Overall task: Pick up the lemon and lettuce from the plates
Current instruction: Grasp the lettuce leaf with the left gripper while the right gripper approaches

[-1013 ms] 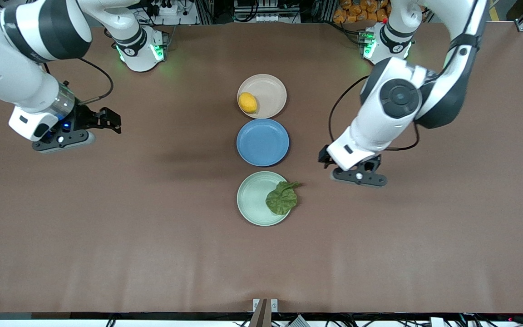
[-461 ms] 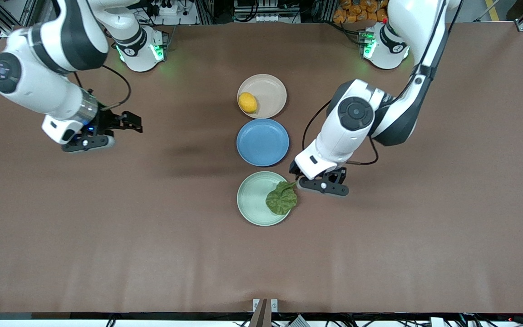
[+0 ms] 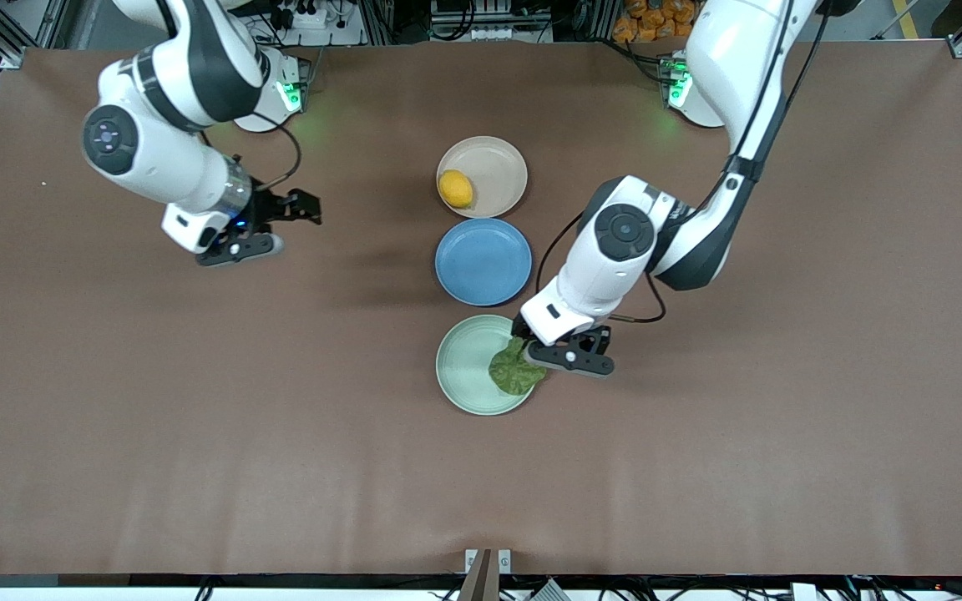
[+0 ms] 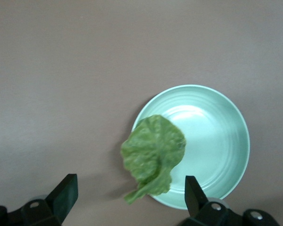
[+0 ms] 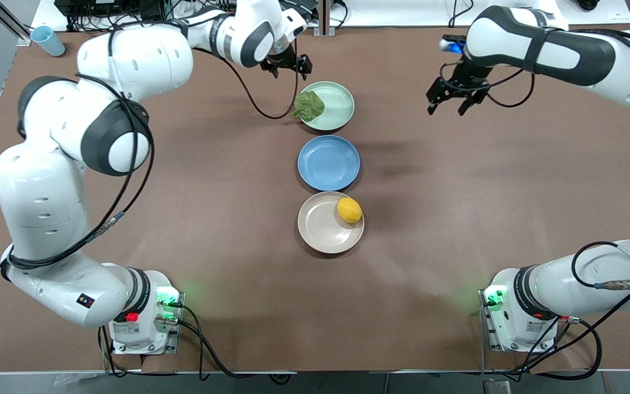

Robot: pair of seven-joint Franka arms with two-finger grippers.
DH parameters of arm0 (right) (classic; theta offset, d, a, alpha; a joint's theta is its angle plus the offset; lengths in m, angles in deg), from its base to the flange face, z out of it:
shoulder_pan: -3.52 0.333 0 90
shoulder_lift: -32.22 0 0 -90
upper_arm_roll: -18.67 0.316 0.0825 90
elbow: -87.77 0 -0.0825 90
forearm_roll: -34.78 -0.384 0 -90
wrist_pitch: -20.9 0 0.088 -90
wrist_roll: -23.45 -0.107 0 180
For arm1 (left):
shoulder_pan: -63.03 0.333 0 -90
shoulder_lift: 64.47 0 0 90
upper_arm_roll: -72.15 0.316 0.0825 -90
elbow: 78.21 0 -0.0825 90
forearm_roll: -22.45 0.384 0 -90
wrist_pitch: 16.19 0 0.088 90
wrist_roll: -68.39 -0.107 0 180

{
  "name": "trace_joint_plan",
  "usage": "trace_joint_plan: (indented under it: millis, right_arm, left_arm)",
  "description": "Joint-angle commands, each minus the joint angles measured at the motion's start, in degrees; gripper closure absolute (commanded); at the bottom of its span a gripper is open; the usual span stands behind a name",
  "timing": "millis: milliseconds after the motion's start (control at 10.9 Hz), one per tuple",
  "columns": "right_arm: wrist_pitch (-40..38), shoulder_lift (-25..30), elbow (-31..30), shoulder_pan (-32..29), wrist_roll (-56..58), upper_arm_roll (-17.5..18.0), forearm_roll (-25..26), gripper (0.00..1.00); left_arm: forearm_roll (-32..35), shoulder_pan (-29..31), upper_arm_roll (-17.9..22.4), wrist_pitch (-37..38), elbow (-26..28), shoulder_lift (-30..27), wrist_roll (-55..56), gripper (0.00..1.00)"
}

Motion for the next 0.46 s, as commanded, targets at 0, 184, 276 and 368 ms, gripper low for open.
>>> trace_joint_plan:
  millis: [0, 184, 276, 368]
  right_arm:
    - [0.07, 1.23, -2.07, 4.78, -0.49, -0.31, -2.08, 0.00]
    - [-0.46, 1.24, -3.38, 6.72, -0.49, -0.31, -2.08, 0.00]
    - [-0.20, 1.15, -4.26, 7.34, -0.49, -0.31, -2.08, 0.00]
    - [-0.46, 1.23, -4.53, 7.60, -0.66, -0.31, -2.08, 0.00]
  left_arm:
    - [-0.58, -1.98, 0.70, -1.70, -4.32, 4.55, 1.31, 0.00]
    - [0.29, -2.77, 0.78, -2.15, -4.14, 6.13, 1.22, 0.00]
    - [0.47, -3.21, 0.78, -3.11, -4.14, 7.27, 1.22, 0.00]
    - [0.73, -3.65, 0.87, -4.33, -4.06, 8.42, 1.22, 0.00]
